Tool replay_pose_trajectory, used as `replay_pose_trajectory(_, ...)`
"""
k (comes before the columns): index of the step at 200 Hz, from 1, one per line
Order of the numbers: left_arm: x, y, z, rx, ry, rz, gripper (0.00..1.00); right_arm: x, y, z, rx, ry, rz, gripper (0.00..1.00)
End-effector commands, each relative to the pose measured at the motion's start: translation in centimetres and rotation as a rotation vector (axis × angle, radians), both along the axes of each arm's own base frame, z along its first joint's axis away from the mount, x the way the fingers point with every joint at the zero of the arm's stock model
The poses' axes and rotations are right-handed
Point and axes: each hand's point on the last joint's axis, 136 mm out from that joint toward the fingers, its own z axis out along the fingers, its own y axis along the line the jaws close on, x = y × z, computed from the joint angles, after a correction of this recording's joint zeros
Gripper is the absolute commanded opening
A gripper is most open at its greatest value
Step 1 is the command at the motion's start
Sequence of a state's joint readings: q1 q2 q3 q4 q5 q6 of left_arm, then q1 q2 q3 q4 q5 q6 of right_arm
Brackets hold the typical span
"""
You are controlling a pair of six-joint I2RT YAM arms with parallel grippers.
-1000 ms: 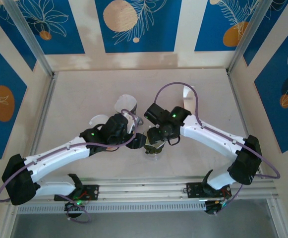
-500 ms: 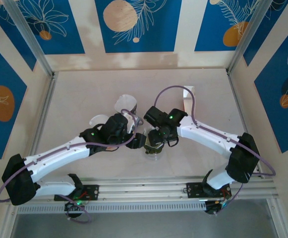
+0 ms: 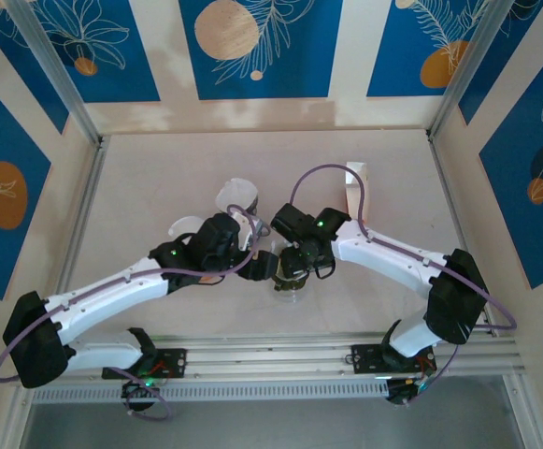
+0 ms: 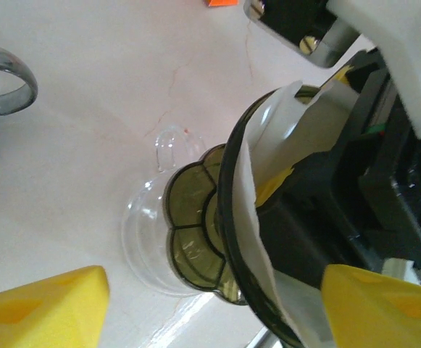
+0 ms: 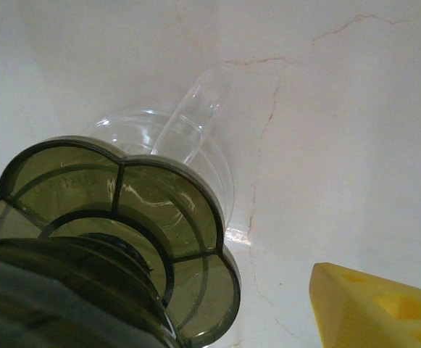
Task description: Place the coffee filter in the dripper
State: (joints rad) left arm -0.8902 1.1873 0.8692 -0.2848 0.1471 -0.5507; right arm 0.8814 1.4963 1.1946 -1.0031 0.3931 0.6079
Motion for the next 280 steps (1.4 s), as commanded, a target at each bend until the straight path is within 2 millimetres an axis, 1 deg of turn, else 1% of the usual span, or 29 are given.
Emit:
replay_pose_trajectory(1, 0.1, -0.1, 1.3, -0.059, -0.021, -0.004, 0.82, -0.2, -0.6, -1.0, -0.038, 0.013, -0.015, 0.72)
replay_pose_trajectory(22, 0.4, 0.2, 0.7, -0.033, -0.015, 0.013, 0.81, -0.2, -0.6, -1.0, -0.036, 0.012, -0.016, 0.72)
replay_pose_trajectory(38, 0.6, 0.5, 0.0, -0.001, -0.003, 0.031, 0.77, -0.1, -0.6, -0.9, -0.036, 0.009, -0.016, 0.72)
replay_pose_trajectory(73, 0.7, 1.0, -0.9, 0.039, 0.013, 0.045, 0.67, -0.1, -0.5, -0.7, -0.034, 0.004, -0.017, 0.72)
replay_pose_trajectory(107, 0.3, 1.3, -1.5, 0.056, 0.027, 0.039, 0.63, 0.2, -0.3, -0.2, -0.016, -0.013, -0.017, 0.72)
replay_pose_trajectory(138, 0.2, 1.4, -1.6, 0.06, 0.031, 0.041, 0.62, 0.6, 0.2, 0.8, 0.02, -0.042, -0.013, 0.72)
replay_pose_trajectory(174, 0.3, 1.3, -1.5, 0.05, 0.029, 0.042, 0.63, 0.7, 0.6, 3.1, 0.088, -0.097, -0.006, 0.72)
replay_pose_trajectory(191, 0.3, 1.1, -1.4, 0.045, 0.029, 0.04, 0.63, 0.7, 0.3, 4.0, 0.104, -0.123, -0.017, 0.73)
replay_pose_trajectory(217, 0.3, 1.2, -1.4, 0.047, 0.031, 0.042, 0.63, 0.7, -0.8, 4.7, 0.112, -0.136, -0.043, 0.73)
replay_pose_trajectory(252, 0.3, 1.2, -1.5, 0.046, 0.031, 0.042, 0.63, 0.6, -2.8, 4.5, 0.078, -0.13, -0.088, 0.72)
replay_pose_trajectory(280, 0.3, 1.2, -1.7, 0.049, 0.036, 0.042, 0.63, 0.4, -3.6, 4.3, 0.068, -0.126, -0.114, 0.72)
